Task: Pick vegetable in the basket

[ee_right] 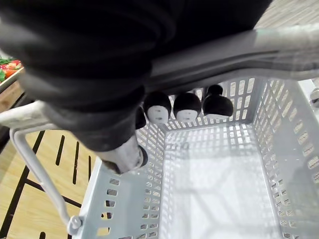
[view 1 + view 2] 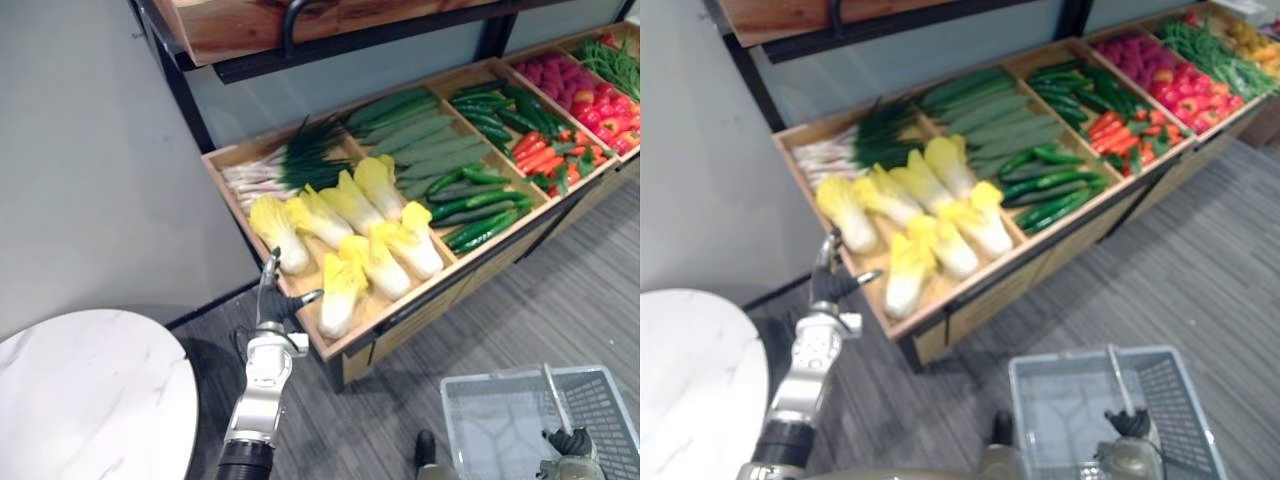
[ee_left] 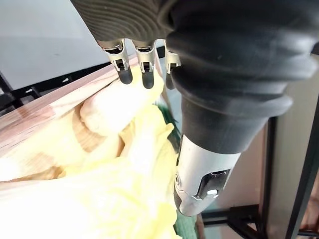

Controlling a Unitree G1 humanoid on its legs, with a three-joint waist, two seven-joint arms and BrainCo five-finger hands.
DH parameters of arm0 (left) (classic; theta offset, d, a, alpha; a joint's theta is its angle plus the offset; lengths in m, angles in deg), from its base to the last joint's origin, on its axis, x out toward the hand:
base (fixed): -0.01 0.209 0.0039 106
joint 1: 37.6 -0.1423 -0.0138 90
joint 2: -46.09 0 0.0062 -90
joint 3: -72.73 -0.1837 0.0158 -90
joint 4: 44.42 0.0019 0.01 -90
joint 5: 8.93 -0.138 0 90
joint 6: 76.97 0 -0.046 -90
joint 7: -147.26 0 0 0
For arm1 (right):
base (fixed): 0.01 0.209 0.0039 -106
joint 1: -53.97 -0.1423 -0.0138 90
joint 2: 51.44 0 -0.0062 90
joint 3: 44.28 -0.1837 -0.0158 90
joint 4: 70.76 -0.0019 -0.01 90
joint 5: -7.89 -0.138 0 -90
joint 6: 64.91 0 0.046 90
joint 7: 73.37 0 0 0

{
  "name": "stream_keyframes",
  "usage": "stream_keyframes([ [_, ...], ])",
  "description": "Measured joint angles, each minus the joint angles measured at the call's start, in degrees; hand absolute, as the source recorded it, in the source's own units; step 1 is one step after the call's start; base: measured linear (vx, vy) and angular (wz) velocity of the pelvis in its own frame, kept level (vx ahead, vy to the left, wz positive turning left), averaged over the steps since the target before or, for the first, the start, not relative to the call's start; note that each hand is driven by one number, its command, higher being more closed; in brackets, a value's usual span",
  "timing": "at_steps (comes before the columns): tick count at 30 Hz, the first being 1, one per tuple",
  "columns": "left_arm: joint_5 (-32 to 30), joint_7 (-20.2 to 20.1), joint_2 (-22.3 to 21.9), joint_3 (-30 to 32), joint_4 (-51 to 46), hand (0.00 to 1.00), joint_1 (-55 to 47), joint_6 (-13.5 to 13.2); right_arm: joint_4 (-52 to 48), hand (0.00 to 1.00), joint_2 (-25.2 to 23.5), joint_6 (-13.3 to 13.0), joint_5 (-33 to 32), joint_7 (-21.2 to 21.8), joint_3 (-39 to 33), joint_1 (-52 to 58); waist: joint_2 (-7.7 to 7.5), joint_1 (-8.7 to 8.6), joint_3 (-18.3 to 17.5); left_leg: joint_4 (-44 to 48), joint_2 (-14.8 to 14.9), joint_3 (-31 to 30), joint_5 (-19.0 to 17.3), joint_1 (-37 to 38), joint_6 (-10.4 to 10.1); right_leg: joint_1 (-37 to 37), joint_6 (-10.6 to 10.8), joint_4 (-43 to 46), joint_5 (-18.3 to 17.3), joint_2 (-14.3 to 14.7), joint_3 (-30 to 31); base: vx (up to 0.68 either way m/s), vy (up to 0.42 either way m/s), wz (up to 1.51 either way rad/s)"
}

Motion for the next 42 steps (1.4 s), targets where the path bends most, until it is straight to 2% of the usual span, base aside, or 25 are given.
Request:
stream_keyframes([
  [7, -0.08, 0.55, 0.01, 0.04, 3.6, 0.0, 0.05, 1.01, -1.19, 1.0, -0.48, 0.25, 0.05, -0.01, 0.61, 0.32, 0.05, -0.03, -0.02, 0.23, 0.64, 0.54, -0.15, 0.14, -0.23, 0.27, -1.08, -1.18, 0.13, 0.91, 0.06, -0.02, -0.037, -0.05],
  [10, -0.1, 0.91, 0.02, 0.09, 6.54, 0.0, 0.07, 1.27, -1.24, 1.0, -0.48, 0.6, 0.07, -0.05, 1.52, 0.31, 0.09, 0.04, -0.02, 0.15, 0.74, 1.45, -0.31, 0.81, -0.48, 0.29, -0.82, -1.2, 0.3, 1.15, 0.85, 0.01, -0.031, -0.16],
  [11, -0.12, 2.13, 0.02, 0.09, 11.31, 0.0, 0.44, 3.09, -1.82, 1.0, -0.95, 1.05, 0.1, -0.08, 2.21, 0.61, 0.31, -0.09, 0.07, 0.1, 1.02, 2.2, -0.84, 1.94, -0.92, 0.82, -0.99, -1.27, 0.19, 1.57, 1.32, 0.02, -0.051, -0.2],
  [17, -0.14, 2.78, 0.03, 0.08, 12.42, 0.0, 1.66, 3.03, -2.55, 1.0, -0.95, 1.18, 0.11, -0.12, 2.27, 0.65, 0.98, -0.04, 0.35, 0.12, 1.53, 2.45, -0.94, 1.94, -1.1, 0.73, -1.01, -1.3, 0.17, 2.03, 1.33, 0.0, -0.021, -0.04],
  [22, -0.36, 6.62, 0.71, 0.37, 16.01, 0.0, 4.32, 2.76, -3.69, 1.0, -0.93, 1.21, 0.12, -0.41, 3.87, 0.99, 1.63, 0.04, 0.3, 0.19, 2.03, 4.65, -1.09, 1.85, -1.43, -0.97, -1.01, -1.31, 0.18, 2.93, 3.13, -0.01, -0.034, -0.2],
  [26, -0.27, 7.28, 1.16, 0.24, 17.11, 0.0, 4.86, 2.59, -3.66, 1.0, -0.94, 1.22, 0.12, -0.54, 4.08, 1.32, 2.05, -0.03, 0.46, 0.09, 2.16, 4.93, -1.14, 1.91, -1.61, -1.15, -1.01, -1.32, 0.18, 3.15, 3.39, 0.0, -0.019, -0.04],
  [42, 0.64, 8.92, 4.2, -1.76, 21.26, 0.0, 6.78, 1.95, -3.63, 1.0, -0.99, 1.21, 0.1, -0.9, 5.02, 2.04, 1.53, 0.12, 0.76, 0.01, 2.14, 6.62, -1.44, 3.0, -2.06, -1.31, -1.0, -1.35, 0.34, 3.46, 4.97, 0.0, -0.009, -0.04],
])
